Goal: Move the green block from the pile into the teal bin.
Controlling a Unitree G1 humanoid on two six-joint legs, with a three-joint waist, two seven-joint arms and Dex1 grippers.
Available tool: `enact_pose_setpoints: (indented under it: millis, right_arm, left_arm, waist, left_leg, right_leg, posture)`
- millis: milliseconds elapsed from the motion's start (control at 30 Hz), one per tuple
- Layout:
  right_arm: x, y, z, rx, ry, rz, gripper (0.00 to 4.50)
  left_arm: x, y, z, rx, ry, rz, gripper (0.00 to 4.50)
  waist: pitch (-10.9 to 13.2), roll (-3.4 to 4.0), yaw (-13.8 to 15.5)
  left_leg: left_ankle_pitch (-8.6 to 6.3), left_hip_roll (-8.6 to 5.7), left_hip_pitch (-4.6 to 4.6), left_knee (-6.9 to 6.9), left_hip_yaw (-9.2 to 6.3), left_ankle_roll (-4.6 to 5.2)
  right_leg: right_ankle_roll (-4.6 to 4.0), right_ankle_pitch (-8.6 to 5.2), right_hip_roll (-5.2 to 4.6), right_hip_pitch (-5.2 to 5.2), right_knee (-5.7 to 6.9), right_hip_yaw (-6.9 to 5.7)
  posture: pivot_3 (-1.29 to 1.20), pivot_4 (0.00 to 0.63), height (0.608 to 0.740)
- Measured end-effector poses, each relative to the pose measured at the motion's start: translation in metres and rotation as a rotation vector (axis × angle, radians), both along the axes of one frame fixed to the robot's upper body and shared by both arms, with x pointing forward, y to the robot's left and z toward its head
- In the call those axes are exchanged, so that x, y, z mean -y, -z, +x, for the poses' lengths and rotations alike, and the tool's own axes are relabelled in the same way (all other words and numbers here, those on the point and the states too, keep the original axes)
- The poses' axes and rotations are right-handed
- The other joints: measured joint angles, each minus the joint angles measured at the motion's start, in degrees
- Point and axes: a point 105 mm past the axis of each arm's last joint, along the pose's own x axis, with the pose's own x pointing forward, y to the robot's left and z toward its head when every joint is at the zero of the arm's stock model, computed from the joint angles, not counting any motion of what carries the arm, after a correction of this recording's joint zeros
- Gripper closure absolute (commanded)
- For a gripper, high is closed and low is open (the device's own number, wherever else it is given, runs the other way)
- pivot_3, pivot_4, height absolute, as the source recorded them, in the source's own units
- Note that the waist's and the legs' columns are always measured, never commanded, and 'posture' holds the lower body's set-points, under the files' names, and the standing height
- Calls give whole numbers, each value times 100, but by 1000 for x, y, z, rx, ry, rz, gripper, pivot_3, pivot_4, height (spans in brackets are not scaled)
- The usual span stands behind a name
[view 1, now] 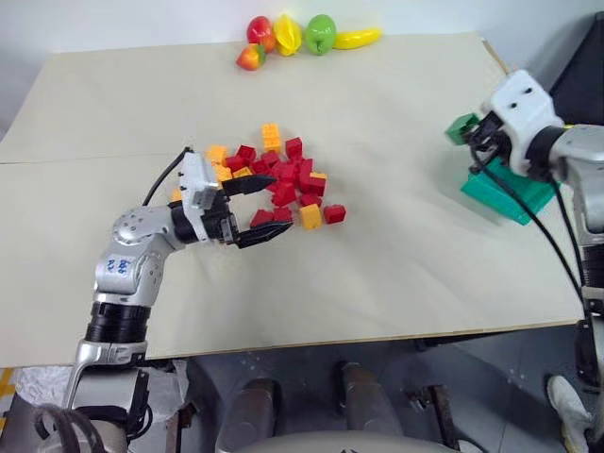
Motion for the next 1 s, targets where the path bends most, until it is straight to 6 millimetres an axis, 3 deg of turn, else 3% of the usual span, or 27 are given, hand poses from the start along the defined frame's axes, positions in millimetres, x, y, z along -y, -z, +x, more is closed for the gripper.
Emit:
enact_pose_setpoints:
  millis: [100, 300, 500, 600, 733, 1000]
  right_arm:
    - [15, 0, 7, 5, 55, -22, 4486]
    - [43, -24, 17, 84, 162, -98, 4486]
    - [84, -23, 4, 52, 270, -153, 4486]
    - [90, -7, -1, -6, 272, -160, 4486]
    - [85, 18, -2, -87, 231, -131, 3456]
    - [82, 17, -1, -78, 209, -109, 929]
  left_arm:
    - [12, 0, 9, -12, 26, 20, 0]
    - [42, -23, 24, 47, 101, 31, 0]
    - [44, -16, 30, 27, 109, 43, 0]
    - [47, -17, 31, 24, 125, 42, 0]
    - [51, -17, 30, 28, 143, 62, 0]
    - [49, -16, 28, 12, 141, 48, 0]
  waist:
    - [3, 4, -31]
    - [4, 6, -21]
    - [5, 8, -12]
    - [5, 8, -10]
    - [6, 9, -28]
    - [6, 10, -15]
  left_leg:
    - [0, -3, 0, 4, 11, 0]
    - [-1, 0, -7, 14, 49, 2]
    - [-2, 1, -10, 14, 52, 4]
    - [-3, 0, -11, 24, 54, 5]
    - [-3, 2, -10, 35, 58, 5]
    - [-3, 8, -11, 44, 56, 5]
  right_leg:
    - [1, 1, 0, -2, 4, 4]
    - [4, 2, 0, -2, 0, 2]
    - [4, 2, -1, -2, -4, 1]
    - [9, 5, -1, 0, -3, 2]
    - [9, 5, 0, 0, 8, 6]
    - [10, 6, -2, 0, 13, 8]
  posture:
    - [0, 150, 740]
    - [0, 150, 740]
    - [0, 150, 740]
    - [0, 150, 740]
    - [0, 150, 740]
    - [0, 150, 740]
